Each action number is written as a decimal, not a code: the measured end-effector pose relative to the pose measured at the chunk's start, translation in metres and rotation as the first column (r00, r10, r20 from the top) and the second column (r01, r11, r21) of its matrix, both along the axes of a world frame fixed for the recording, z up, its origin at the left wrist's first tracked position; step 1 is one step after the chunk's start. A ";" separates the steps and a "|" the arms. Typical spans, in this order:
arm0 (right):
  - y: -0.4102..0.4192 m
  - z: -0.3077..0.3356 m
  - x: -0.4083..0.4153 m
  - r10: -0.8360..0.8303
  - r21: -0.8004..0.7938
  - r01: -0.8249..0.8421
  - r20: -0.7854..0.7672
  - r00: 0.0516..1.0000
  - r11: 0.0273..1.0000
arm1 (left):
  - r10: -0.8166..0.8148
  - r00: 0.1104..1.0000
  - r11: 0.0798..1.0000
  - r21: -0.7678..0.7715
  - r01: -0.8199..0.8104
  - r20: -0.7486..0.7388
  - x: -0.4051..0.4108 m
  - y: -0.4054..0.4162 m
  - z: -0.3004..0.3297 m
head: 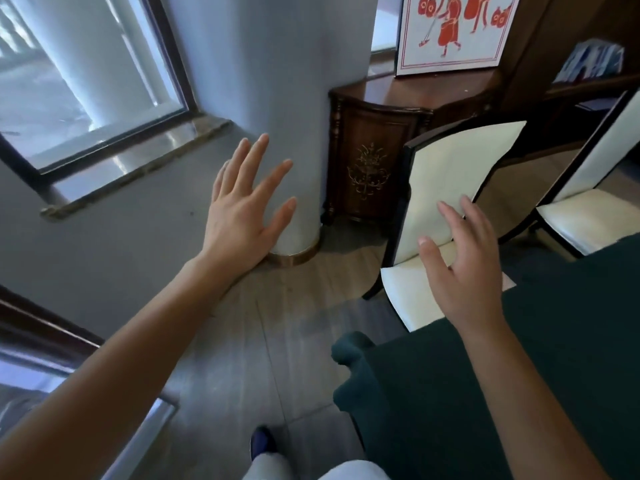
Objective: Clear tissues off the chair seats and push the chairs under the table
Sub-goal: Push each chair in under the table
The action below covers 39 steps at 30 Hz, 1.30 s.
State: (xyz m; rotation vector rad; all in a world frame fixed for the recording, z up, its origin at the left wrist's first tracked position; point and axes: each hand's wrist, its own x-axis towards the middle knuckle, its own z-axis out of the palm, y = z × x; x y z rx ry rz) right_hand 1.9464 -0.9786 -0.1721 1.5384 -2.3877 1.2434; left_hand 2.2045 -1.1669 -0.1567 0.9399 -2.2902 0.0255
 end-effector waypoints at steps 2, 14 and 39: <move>-0.031 -0.004 -0.009 -0.039 0.024 0.039 0.009 0.999 0.999 | -0.032 0.999 0.999 0.016 0.032 0.004 -0.013 -0.038 -0.003; -0.198 0.019 -0.020 -0.335 -0.041 0.336 0.037 0.942 0.941 | -0.282 0.957 0.958 0.071 0.277 0.069 -0.099 -0.262 0.014; -0.353 -0.003 -0.250 -0.713 0.154 0.697 0.088 0.696 0.700 | -0.679 0.721 0.725 -0.020 0.688 0.138 -0.450 -0.457 -0.001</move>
